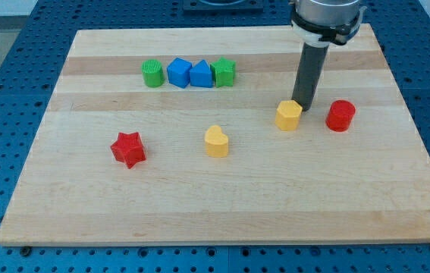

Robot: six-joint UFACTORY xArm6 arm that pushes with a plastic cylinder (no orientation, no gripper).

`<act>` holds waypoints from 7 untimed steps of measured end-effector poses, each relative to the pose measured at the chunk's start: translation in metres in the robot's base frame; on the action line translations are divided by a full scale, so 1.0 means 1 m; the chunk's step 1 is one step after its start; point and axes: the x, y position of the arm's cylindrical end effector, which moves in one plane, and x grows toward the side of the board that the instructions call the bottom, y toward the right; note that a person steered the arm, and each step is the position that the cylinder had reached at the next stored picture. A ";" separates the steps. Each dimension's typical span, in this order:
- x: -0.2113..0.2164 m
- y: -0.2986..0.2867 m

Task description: Move the red circle closer to yellow hexagon

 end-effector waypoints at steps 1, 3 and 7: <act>-0.009 0.023; 0.053 0.125; 0.001 0.095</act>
